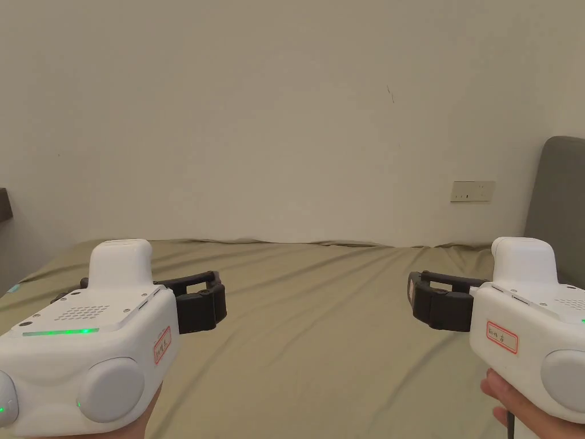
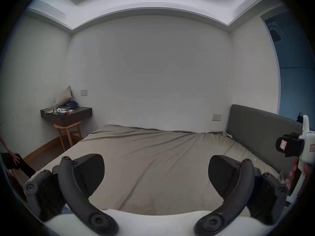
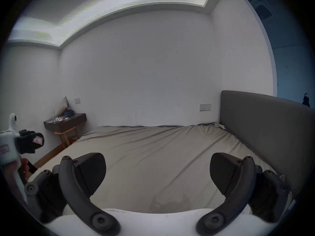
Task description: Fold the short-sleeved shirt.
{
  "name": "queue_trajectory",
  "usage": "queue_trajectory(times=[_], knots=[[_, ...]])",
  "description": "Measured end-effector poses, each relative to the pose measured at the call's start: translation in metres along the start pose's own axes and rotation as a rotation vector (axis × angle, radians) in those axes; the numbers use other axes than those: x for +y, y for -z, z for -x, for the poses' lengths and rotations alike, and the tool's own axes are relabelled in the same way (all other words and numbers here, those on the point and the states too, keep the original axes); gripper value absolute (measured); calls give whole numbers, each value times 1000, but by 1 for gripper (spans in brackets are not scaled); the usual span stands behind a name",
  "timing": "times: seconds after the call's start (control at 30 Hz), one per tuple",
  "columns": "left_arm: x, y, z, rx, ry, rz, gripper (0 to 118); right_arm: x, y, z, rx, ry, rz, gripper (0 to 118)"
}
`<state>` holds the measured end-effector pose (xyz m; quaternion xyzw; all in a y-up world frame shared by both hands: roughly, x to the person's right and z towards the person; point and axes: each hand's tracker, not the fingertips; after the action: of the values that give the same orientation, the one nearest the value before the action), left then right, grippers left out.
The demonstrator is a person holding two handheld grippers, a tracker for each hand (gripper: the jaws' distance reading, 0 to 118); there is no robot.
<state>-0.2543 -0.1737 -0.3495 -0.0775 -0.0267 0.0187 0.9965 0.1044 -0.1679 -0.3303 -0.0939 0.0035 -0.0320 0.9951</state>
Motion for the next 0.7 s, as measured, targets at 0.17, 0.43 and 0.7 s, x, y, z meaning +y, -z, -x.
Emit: queue_trajectory(times=[0.17,0.43,0.7], knots=[[4,-1,-1,8,13,4,118,4,-3,4,-46,6,-23,118],[9,-8,-5,9,29,-1,118,10,-4,7,-61,18,-28,118],[7,11,11,-4,7,28,118,11,-7,17,-68,12,-31,118]])
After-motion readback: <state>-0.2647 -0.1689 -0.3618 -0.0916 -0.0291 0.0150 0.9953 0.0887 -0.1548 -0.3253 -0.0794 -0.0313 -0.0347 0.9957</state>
